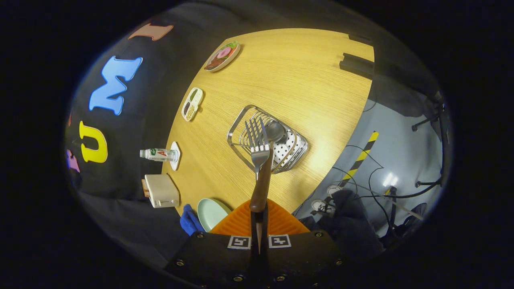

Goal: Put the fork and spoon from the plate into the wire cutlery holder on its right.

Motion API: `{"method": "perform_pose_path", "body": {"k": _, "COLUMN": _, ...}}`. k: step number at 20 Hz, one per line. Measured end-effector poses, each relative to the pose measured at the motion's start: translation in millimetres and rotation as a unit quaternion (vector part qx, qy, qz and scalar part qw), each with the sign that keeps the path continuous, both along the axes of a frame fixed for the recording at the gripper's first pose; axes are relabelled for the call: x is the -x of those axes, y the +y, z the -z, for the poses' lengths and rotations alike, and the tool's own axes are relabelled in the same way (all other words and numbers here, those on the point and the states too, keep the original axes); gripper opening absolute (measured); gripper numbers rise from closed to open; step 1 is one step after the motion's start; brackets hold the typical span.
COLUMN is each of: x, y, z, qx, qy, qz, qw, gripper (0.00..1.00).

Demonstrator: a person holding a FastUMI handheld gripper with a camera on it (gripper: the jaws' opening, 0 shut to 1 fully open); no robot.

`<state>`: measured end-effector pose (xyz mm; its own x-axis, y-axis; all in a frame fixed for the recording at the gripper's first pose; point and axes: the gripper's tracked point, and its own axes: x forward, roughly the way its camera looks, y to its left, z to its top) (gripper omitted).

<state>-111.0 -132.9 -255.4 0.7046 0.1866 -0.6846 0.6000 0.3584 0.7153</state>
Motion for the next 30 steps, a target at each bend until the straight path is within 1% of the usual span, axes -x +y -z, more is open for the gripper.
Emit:
{"method": "perform_pose_path", "body": {"k": 2, "x": -7, "y": 4, "z": -4, "qx": -0.025, "qy": 0.003, "qz": -0.003, "qw": 1.0, "gripper": 0.02}}
{"method": "perform_pose_path", "body": {"k": 6, "x": -6, "y": 3, "z": -5, "qx": -0.048, "qy": 0.014, "qz": -0.015, "qw": 0.999, "gripper": 0.02}}
{"method": "perform_pose_path", "body": {"k": 9, "x": -9, "y": -2, "z": -17, "qx": -0.111, "qy": 0.02, "qz": -0.019, "qw": 0.993, "gripper": 0.02}}
{"method": "perform_pose_path", "body": {"k": 11, "x": -13, "y": 3, "z": -19, "qx": -0.139, "qy": 0.034, "qz": -0.029, "qw": 0.989, "gripper": 0.02}}
{"method": "perform_pose_path", "body": {"k": 12, "x": -15, "y": 6, "z": -21, "qx": -0.152, "qy": 0.038, "qz": -0.027, "qw": 0.987, "gripper": 0.05}}
{"method": "perform_pose_path", "body": {"k": 13, "x": -18, "y": 4, "z": -21, "qx": -0.157, "qy": 0.042, "qz": -0.026, "qw": 0.986, "gripper": 0.05}}
{"method": "perform_pose_path", "body": {"k": 14, "x": -16, "y": 3, "z": -20, "qx": -0.16, "qy": 0.05, "qz": -0.027, "qw": 0.985, "gripper": 0.08}}
{"method": "perform_pose_path", "body": {"k": 16, "x": -12, "y": 0, "z": -23, "qx": -0.163, "qy": 0.057, "qz": -0.026, "qw": 0.985, "gripper": 0.1}}
{"method": "perform_pose_path", "body": {"k": 19, "x": -18, "y": -11, "z": -28, "qx": -0.164, "qy": 0.052, "qz": -0.018, "qw": 0.985, "gripper": 0.11}}
{"method": "perform_pose_path", "body": {"k": 20, "x": -18, "y": -12, "z": -30, "qx": -0.163, "qy": 0.05, "qz": -0.014, "qw": 0.985, "gripper": 0.14}}
{"method": "perform_pose_path", "body": {"k": 25, "x": -14, "y": -23, "z": -31, "qx": -0.146, "qy": 0.053, "qz": -0.001, "qw": 0.988, "gripper": 0.14}}
{"method": "perform_pose_path", "body": {"k": 26, "x": -12, "y": -26, "z": -30, "qx": -0.139, "qy": 0.054, "qz": 0.005, "qw": 0.989, "gripper": 0.17}}
{"method": "perform_pose_path", "body": {"k": 27, "x": -10, "y": -30, "z": -30, "qx": -0.133, "qy": 0.054, "qz": 0.008, "qw": 0.99, "gripper": 0.23}}
{"method": "perform_pose_path", "body": {"k": 28, "x": -10, "y": -30, "z": -30, "qx": -0.129, "qy": 0.052, "qz": 0.012, "qw": 0.99, "gripper": 0.23}}
{"method": "perform_pose_path", "body": {"k": 30, "x": -6, "y": -35, "z": -32, "qx": -0.117, "qy": 0.052, "qz": 0.018, "qw": 0.992, "gripper": 0.41}}
